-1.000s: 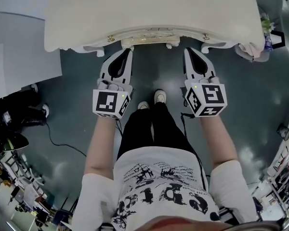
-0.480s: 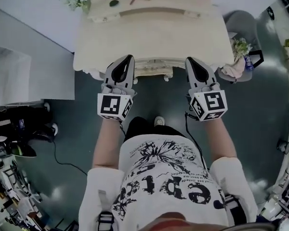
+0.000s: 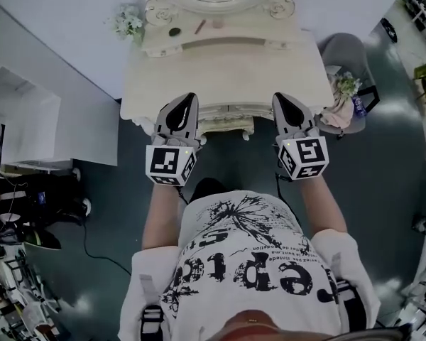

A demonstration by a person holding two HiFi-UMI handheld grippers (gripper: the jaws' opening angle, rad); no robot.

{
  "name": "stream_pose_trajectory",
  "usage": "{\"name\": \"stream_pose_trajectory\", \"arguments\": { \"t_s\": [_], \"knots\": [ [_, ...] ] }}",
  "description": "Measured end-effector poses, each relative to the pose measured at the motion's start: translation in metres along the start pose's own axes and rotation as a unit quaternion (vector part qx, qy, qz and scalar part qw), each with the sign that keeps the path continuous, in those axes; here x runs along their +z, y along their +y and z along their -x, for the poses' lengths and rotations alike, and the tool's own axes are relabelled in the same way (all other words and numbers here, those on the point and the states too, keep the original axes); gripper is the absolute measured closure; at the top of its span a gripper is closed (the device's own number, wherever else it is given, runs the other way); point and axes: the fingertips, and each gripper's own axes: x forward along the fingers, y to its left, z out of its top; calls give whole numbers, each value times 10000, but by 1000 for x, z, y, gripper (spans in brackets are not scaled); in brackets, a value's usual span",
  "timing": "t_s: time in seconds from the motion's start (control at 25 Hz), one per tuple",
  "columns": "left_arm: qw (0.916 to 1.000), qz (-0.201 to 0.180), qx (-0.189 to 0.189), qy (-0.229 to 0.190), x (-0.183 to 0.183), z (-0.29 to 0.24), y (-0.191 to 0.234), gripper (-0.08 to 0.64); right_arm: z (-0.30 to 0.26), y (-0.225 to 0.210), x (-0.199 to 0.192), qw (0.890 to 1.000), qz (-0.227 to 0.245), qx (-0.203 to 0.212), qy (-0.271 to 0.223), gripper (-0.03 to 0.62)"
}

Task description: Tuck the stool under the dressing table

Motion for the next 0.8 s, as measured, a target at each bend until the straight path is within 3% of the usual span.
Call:
{"name": "stream_pose_trajectory", "arguments": {
  "t_s": [0.28, 0.8],
  "knots": [
    [9993, 319, 178, -34, 9, 22, 1, 540, 12, 5, 6, 9999, -45, -91, -71, 574],
    [9997, 206, 144, 21, 5, 24, -3, 540, 19, 4, -5, 9999, 46, -138, -29, 574]
  ]
}}
